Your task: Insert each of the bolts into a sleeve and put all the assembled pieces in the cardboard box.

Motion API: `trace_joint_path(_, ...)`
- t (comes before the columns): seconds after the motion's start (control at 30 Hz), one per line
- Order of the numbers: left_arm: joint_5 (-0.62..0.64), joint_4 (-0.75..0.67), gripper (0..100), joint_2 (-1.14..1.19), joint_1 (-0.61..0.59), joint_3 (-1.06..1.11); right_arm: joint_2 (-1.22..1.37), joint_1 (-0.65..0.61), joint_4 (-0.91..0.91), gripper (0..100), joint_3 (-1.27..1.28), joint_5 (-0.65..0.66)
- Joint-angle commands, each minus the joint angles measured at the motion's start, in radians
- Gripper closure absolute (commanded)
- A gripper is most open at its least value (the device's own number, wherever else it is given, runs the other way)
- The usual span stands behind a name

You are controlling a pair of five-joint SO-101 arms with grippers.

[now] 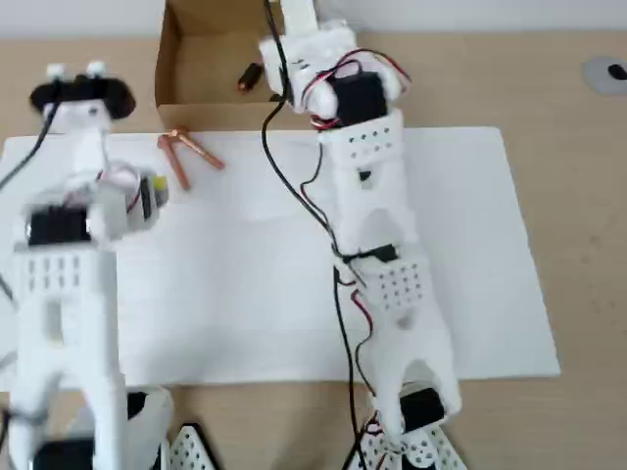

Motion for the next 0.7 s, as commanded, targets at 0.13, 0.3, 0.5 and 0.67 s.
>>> trace_joint_path(0.13,0.213,0.055,80,0.372,0.017,-0.451,-0.196,0.159,0.204,78.5,-0.022,-0.011)
trace_joint_path(0.3,0.358,0.069,80,0.578,0.015,-0.583,-0.352,0.225,0.204,78.5,0.117,-0.011)
trace_joint_path(0.5,0.500,0.104,80,0.774,0.017,-0.746,-0.593,0.177,0.203,78.5,0.578,-0.009)
trace_joint_path(0.67,0.511,0.104,80,0.888,0.017,-0.870,-0.711,0.131,0.172,78.5,0.897,-0.012)
